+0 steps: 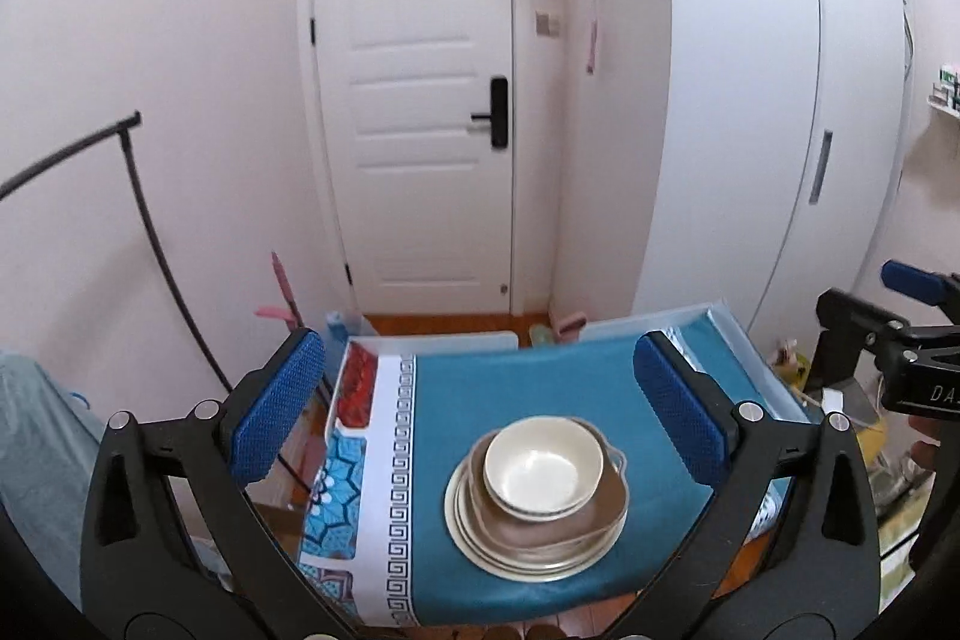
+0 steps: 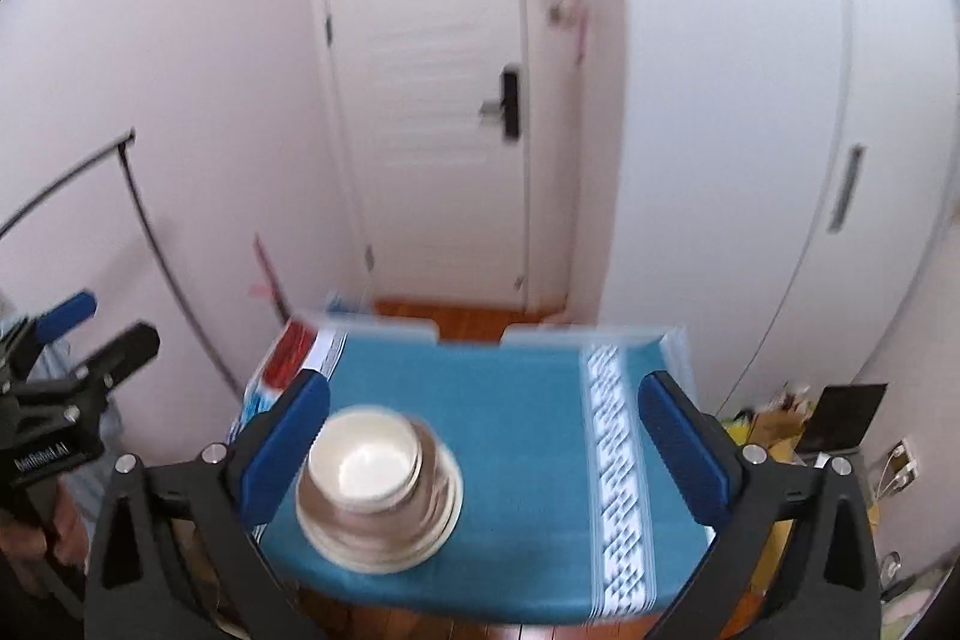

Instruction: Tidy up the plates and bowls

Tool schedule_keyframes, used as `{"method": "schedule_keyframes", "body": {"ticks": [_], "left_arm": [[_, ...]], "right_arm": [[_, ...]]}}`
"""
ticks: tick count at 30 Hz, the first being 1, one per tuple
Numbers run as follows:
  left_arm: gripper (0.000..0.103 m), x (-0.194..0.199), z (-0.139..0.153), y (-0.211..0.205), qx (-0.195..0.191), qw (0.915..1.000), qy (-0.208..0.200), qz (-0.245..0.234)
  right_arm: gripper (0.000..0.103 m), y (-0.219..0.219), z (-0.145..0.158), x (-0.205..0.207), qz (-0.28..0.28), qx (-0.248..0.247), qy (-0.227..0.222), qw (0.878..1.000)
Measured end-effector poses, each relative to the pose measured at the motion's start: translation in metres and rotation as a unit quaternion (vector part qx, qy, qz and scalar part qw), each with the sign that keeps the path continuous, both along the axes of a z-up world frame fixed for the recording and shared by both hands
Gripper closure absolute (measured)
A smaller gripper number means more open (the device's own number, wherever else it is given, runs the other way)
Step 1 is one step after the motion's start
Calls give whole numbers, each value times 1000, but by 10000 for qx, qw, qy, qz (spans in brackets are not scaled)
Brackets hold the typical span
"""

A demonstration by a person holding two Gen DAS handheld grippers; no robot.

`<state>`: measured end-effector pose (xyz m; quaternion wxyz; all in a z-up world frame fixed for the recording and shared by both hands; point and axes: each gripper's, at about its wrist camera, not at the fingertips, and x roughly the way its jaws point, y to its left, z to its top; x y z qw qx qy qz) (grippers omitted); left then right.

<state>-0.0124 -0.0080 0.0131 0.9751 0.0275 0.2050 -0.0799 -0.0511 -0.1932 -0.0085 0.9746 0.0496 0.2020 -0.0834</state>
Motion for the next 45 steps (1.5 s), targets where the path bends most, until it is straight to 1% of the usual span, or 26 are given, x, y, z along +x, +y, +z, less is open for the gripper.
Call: {"method": "schedule_keyframes", "body": {"ticks": [1,3,5,10,18,21,33,45], "left_arm": [[0,-5,2,0,-42,9999,-105,18],[0,-15,6,0,-90,9995,-308,41],[0,-24,11,3,-95,9989,-446,82],[0,-34,17,8,-131,9981,-596,122],[0,-40,22,12,-125,9977,-650,154],[0,-43,23,11,-63,9974,-693,178],[0,-54,25,13,-24,9966,-810,141],[0,-46,26,15,-44,9967,-800,99]], "right_arm": [[1,3,3,-5,-110,-109,-128,9998],[1,5,6,-11,-233,-232,-246,9992],[1,6,7,-15,-262,-215,-311,9989],[1,7,7,-17,-260,-148,-311,9991],[1,16,6,-21,-249,-206,-348,9989],[1,19,6,-21,-239,-208,-374,9988],[1,20,9,-21,-355,-209,-412,9983],[1,19,10,-14,-374,-231,-387,9983]]}}
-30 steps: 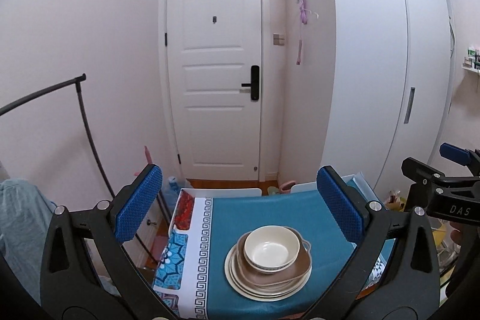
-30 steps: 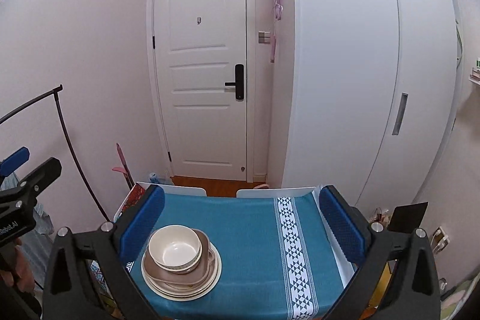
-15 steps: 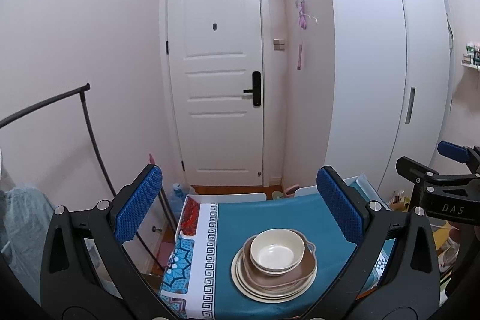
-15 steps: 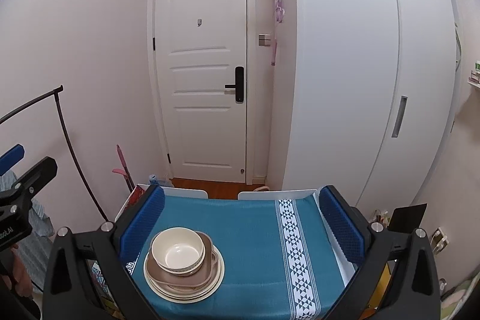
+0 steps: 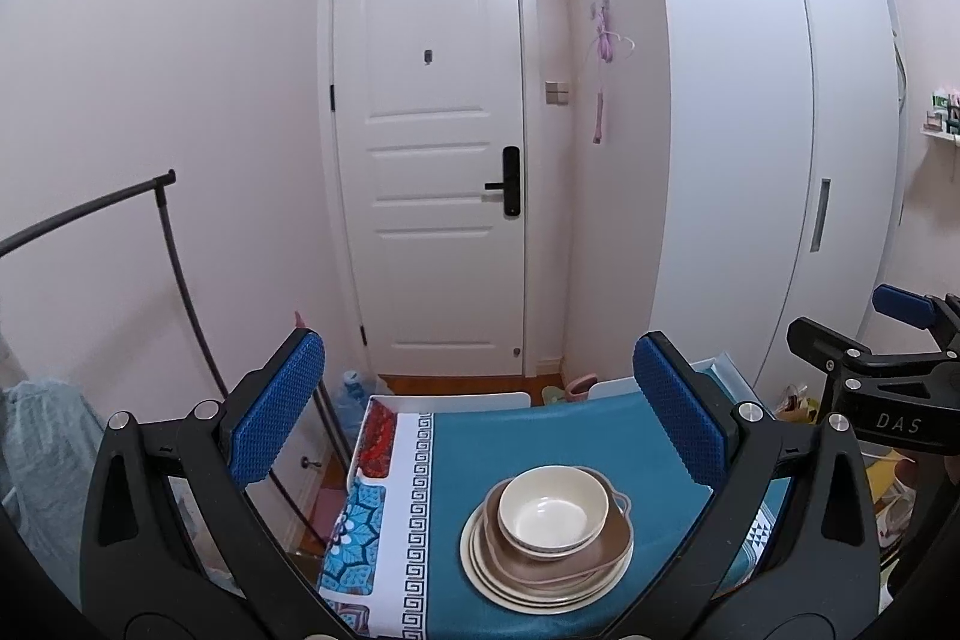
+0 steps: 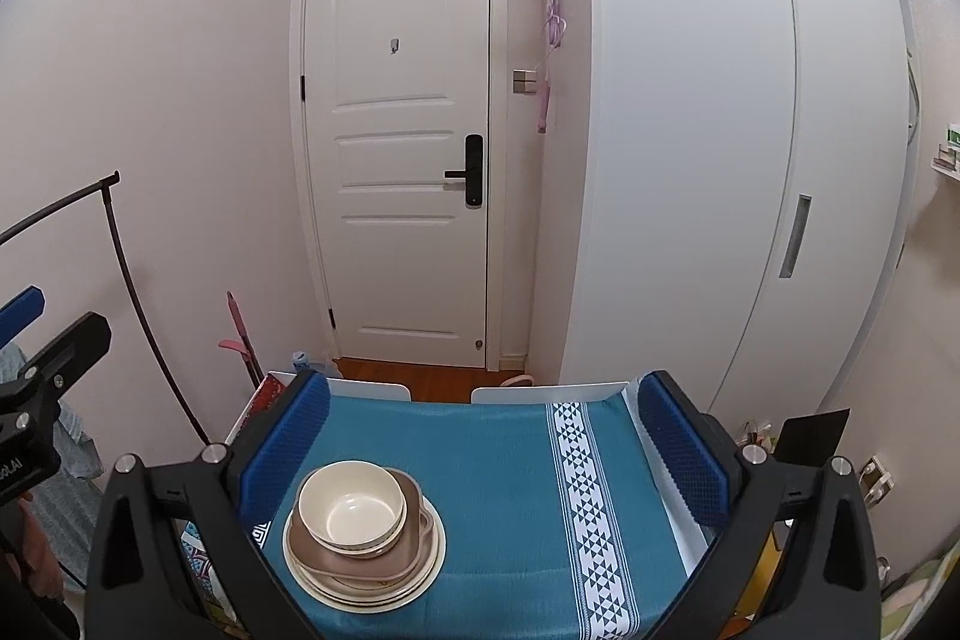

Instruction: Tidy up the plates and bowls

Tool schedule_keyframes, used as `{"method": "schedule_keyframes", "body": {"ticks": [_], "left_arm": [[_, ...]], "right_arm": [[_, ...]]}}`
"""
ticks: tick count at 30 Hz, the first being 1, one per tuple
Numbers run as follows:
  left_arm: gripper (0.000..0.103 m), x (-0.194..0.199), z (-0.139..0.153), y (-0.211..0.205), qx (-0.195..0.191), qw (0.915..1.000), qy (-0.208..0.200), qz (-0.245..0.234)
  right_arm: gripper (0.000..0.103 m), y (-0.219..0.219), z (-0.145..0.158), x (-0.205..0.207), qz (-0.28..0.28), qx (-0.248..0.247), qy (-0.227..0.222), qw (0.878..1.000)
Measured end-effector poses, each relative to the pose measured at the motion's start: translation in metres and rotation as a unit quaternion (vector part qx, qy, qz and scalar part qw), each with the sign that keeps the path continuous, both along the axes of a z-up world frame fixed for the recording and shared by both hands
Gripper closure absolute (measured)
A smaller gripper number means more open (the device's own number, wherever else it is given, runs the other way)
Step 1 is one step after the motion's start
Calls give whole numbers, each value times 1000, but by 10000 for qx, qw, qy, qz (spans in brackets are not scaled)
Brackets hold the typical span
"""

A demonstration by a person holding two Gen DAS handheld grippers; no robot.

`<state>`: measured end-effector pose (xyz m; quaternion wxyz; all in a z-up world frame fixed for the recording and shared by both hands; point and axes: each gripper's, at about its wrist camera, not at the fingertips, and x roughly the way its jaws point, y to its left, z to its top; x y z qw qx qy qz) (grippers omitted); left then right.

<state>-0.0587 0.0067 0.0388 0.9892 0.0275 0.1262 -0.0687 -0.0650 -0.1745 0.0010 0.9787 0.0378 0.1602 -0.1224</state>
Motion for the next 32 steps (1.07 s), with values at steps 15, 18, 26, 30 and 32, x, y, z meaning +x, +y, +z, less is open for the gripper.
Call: {"method": "schedule_keyframes", "body": {"ticks": [15,18,26,30,32], "left_arm": [[0,12,0,-6,73,10000,-21,13],[0,15,-1,-6,67,10000,-7,9],[0,22,-4,-6,126,9998,-102,89],[0,29,-6,-8,233,9995,-177,147],[0,36,-7,-8,221,9995,-178,146]], "right_arm": [[1,-7,-2,6,-33,58,50,10000],[1,-9,-3,9,-32,67,64,10000],[1,-11,-7,19,-24,102,115,9999],[1,-14,-10,30,-17,125,182,9998],[1,-16,-12,37,-15,133,230,9996]]}}
